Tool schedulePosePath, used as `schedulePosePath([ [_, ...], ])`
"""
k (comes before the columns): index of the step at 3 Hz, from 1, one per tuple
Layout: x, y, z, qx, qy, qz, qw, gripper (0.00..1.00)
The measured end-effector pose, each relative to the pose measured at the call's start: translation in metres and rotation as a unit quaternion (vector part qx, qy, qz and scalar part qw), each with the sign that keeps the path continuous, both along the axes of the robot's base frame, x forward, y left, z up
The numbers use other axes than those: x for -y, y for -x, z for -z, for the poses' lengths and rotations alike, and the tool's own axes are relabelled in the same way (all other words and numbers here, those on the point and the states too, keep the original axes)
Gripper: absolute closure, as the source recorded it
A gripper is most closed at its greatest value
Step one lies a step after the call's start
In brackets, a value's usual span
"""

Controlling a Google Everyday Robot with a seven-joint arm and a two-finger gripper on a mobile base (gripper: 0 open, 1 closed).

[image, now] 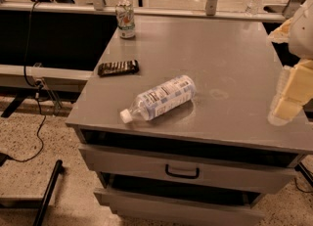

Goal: Place blue plastic bottle upright

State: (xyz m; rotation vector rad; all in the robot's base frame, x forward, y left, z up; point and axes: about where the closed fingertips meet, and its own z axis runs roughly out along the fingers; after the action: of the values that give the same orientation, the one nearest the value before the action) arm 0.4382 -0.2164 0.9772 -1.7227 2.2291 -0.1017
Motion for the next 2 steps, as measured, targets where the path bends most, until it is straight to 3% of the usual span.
schedulePosePath([
  [1, -0.001, 0.0, 0.0, 0.001, -0.001, -0.002, 1.0, 0.0],
  [2, -0.02, -0.006, -0.004, 0.01, -0.013, -0.036, 0.9992, 0.0],
])
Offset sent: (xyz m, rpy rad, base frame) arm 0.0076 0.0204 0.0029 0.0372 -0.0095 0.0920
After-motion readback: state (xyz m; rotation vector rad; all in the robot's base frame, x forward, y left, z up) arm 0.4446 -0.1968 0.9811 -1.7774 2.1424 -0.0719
